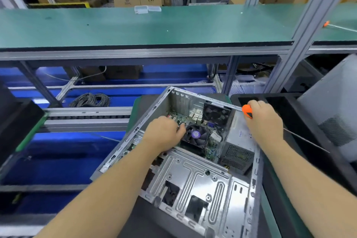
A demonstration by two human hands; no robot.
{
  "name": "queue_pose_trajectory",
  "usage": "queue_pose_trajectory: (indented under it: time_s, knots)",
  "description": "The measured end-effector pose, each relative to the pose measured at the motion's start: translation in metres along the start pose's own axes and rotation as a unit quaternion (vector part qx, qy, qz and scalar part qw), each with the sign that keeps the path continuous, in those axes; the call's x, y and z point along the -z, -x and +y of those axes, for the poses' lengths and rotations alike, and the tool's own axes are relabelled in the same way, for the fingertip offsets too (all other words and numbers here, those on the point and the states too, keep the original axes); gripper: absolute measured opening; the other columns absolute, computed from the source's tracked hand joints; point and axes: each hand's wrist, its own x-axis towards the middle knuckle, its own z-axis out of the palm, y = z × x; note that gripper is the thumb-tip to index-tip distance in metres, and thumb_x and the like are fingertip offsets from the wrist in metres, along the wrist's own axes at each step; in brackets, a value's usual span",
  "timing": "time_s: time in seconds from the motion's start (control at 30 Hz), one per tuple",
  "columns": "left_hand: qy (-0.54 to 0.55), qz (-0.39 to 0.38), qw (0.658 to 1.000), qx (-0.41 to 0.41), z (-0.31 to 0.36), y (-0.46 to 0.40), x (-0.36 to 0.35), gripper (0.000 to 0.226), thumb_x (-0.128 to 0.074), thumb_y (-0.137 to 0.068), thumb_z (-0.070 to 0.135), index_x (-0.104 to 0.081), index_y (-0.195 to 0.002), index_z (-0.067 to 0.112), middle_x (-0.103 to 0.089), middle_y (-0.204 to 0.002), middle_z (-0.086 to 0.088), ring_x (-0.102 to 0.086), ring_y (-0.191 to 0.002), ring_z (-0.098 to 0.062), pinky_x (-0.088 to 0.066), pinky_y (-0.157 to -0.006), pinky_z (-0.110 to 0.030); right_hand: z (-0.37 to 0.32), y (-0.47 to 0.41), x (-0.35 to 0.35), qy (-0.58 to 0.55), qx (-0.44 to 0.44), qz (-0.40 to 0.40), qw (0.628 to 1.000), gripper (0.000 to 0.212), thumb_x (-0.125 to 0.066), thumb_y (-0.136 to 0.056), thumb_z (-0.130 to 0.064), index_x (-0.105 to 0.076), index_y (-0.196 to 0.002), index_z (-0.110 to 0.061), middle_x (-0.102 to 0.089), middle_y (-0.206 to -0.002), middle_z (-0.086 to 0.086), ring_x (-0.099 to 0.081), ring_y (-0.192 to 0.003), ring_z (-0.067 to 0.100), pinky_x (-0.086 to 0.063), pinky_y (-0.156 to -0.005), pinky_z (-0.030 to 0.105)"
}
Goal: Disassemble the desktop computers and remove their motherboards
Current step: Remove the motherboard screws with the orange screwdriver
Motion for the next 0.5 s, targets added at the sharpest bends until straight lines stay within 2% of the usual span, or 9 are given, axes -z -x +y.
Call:
queue_pose_trajectory:
  time_s: [0.07, 0.13, 0.2, 0.27, 0.37, 0.43, 0.5]
  knots:
    - [0.016, -0.01, 1.0, -0.019, 0.001, -0.004, -0.003, 0.063, -0.033, -0.102, 0.047, -0.043, -0.051, 0.011, -0.044, -0.047, -0.002, -0.047, -0.049, -0.021, -0.03, -0.046, -0.027, -0.002, 0.03, 0.009, 0.032, -0.042, 0.0, 0.999, 0.025, -0.071, -0.086, -0.015, -0.063, -0.105, -0.002, -0.062, -0.089, 0.02, -0.057, -0.075, 0.041, -0.044, -0.057, 0.041]
    - [0.034, -0.017, 0.999, -0.022, 0.004, -0.004, -0.009, 0.061, -0.034, -0.102, 0.046, -0.041, -0.052, 0.012, -0.042, -0.047, -0.002, -0.045, -0.048, -0.023, -0.028, -0.046, -0.028, -0.008, 0.059, 0.016, 0.047, -0.096, -0.03, 0.994, 0.032, -0.066, -0.089, -0.022, -0.062, -0.117, -0.007, -0.065, -0.094, 0.018, -0.061, -0.078, 0.042, -0.045, -0.061, 0.041]
    - [0.057, -0.008, 0.998, -0.003, 0.005, -0.004, -0.014, 0.06, -0.036, -0.102, 0.044, -0.04, -0.051, 0.012, -0.041, -0.045, -0.002, -0.044, -0.045, -0.022, -0.026, -0.045, -0.028, -0.017, 0.079, 0.02, -0.01, -0.161, -0.057, 0.985, 0.033, -0.06, -0.093, -0.032, -0.058, -0.123, -0.017, -0.068, -0.096, 0.013, -0.063, -0.082, 0.041, -0.043, -0.063, 0.039]
    - [0.079, -0.009, 0.997, 0.016, 0.003, -0.006, -0.016, 0.06, -0.038, -0.101, 0.044, -0.038, -0.05, 0.012, -0.041, -0.044, -0.002, -0.043, -0.044, -0.02, -0.027, -0.045, -0.028, -0.023, 0.081, 0.023, -0.078, -0.23, -0.056, 0.968, 0.031, -0.057, -0.095, -0.033, -0.057, -0.123, -0.022, -0.068, -0.093, 0.012, -0.061, -0.083, 0.041, -0.044, -0.066, 0.039]
    - [0.108, -0.033, 0.993, 0.035, 0.003, -0.007, -0.016, 0.059, -0.041, -0.098, 0.043, -0.037, -0.049, 0.009, -0.039, -0.044, -0.003, -0.041, -0.043, -0.021, -0.027, -0.045, -0.026, -0.025, 0.073, 0.023, -0.082, -0.231, -0.037, 0.969, 0.02, -0.058, -0.092, -0.021, -0.059, -0.111, -0.018, -0.063, -0.078, 0.011, -0.051, -0.069, 0.034, -0.042, -0.061, 0.037]
    - [0.112, -0.046, 0.991, 0.056, 0.004, -0.007, -0.017, 0.057, -0.042, -0.096, 0.042, -0.038, -0.049, 0.009, -0.04, -0.044, -0.002, -0.041, -0.042, -0.02, -0.026, -0.044, -0.024, -0.025, 0.067, 0.022, -0.082, -0.217, -0.032, 0.972, 0.018, -0.06, -0.088, -0.012, -0.062, -0.106, -0.014, -0.049, -0.062, 0.001, -0.042, -0.061, 0.031, -0.036, -0.058, 0.035]
    - [0.112, -0.045, 0.989, 0.088, 0.006, -0.006, -0.019, 0.056, -0.043, -0.095, 0.041, -0.04, -0.048, 0.011, -0.042, -0.045, 0.0, -0.042, -0.042, -0.018, -0.026, -0.044, -0.022, -0.022, 0.059, 0.018, -0.083, -0.202, -0.028, 0.976, 0.017, -0.06, -0.085, -0.007, -0.063, -0.101, -0.011, -0.033, -0.055, -0.008, -0.038, -0.058, 0.03, -0.035, -0.057, 0.035]
